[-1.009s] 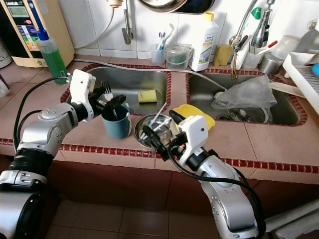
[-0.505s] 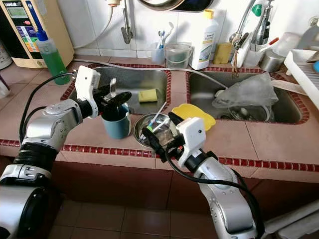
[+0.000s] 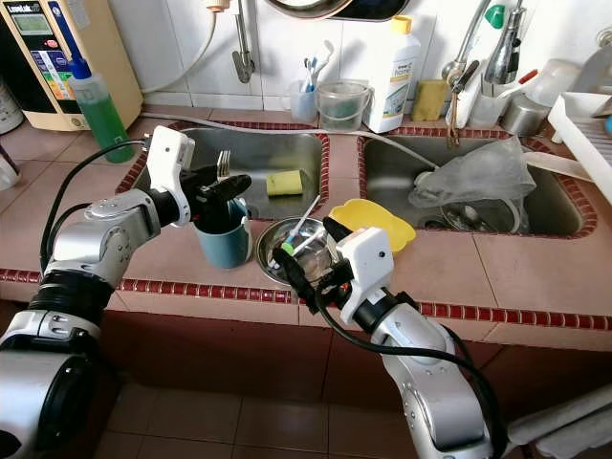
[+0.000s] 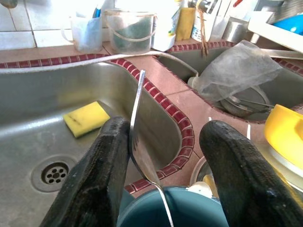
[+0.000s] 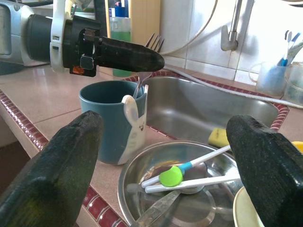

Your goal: Kitchen organization

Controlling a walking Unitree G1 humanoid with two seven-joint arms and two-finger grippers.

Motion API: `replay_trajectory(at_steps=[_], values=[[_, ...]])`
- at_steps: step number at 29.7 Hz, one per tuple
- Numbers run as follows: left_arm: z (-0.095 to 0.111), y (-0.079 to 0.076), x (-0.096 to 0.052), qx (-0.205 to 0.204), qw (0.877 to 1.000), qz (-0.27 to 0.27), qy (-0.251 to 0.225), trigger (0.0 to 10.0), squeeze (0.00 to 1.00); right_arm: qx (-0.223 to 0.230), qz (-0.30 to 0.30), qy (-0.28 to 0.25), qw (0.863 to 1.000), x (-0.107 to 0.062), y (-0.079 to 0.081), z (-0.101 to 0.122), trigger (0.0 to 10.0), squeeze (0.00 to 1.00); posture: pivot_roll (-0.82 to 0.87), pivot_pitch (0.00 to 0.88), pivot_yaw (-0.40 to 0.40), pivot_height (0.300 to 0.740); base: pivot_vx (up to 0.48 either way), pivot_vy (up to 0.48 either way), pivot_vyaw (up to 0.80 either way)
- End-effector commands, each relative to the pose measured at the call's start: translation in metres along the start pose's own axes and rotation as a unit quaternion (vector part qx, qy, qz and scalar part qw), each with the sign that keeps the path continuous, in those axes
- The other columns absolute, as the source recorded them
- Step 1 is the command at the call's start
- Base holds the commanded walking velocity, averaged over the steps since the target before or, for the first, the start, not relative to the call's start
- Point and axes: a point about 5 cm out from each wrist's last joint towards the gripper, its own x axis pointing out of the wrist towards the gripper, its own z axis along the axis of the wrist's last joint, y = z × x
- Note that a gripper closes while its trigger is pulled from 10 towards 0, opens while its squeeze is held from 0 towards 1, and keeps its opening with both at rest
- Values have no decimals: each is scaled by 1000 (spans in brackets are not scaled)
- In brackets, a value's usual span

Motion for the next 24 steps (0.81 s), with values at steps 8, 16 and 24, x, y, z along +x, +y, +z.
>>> replay_trajectory(at_steps=[8, 16, 24], values=[[9, -2, 4, 14, 1000, -5, -8, 0, 0, -9, -6, -12, 1000, 0, 0, 5, 10000, 0, -108, 16, 77, 740, 0, 0, 0], [12, -3, 5, 14, 1000, -7, -13, 0, 0, -12, -8, -15, 1000, 0, 0, 7, 10000, 0, -108, 16, 75, 740, 0, 0, 0], [14, -2, 5, 13, 1000, -3, -18, 0, 0, -15, -10, -19, 1000, 1, -3, 10, 10000, 0, -107, 22, 72, 740, 0, 0, 0]])
